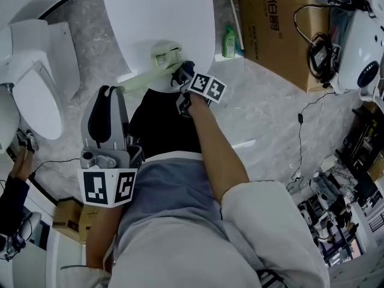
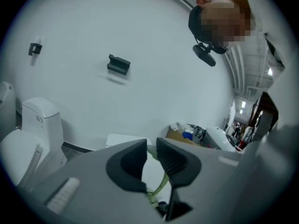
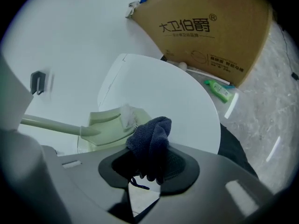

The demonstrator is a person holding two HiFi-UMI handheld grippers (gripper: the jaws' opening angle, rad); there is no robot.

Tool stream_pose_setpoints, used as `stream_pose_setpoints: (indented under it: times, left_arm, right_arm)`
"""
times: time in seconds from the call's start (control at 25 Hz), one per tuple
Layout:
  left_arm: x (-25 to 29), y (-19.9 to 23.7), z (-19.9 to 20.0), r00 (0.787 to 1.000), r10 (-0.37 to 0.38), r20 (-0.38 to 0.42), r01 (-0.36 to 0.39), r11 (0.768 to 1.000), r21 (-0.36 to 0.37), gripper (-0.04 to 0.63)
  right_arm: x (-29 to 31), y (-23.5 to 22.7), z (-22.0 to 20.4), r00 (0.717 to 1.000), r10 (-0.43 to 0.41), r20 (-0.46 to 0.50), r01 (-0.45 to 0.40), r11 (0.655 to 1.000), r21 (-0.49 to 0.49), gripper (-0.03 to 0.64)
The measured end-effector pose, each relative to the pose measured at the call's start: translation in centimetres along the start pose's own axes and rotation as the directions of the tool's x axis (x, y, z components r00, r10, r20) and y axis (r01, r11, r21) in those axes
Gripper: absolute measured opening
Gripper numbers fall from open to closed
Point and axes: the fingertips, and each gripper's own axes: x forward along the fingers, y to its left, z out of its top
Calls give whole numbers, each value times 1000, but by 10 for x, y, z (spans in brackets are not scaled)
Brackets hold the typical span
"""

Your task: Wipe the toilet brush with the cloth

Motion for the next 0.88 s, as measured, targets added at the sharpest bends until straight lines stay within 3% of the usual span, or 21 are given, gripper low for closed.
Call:
stream_pose_setpoints:
  times: [0.12,0.2,0.32,0.52,0.64,0.88]
  left_arm:
    - [2,0,1,1000,-3,1,3,1000,-2,0]
    - [3,0,2,1000,-3,5,3,1000,-7,0]
    - [4,2,2,1000,-2,15,2,1000,-12,0]
    - [4,3,1,1000,2,20,-2,1000,-8,0]
    - [3,3,0,1000,4,20,-4,1000,-8,0]
    - [3,5,0,1000,5,28,-5,1000,-12,0]
  right_arm:
    - [1,-1,-4,1000,5,5,-6,998,67,110]
    - [1,-1,-7,1000,18,22,-21,986,164,110]
    - [5,3,-17,997,54,64,-72,946,316,110]
    - [24,31,-54,987,145,71,-161,891,424,110]
    - [31,47,-68,981,166,102,-194,870,453,109]
    - [38,64,-78,974,202,106,-228,878,420,109]
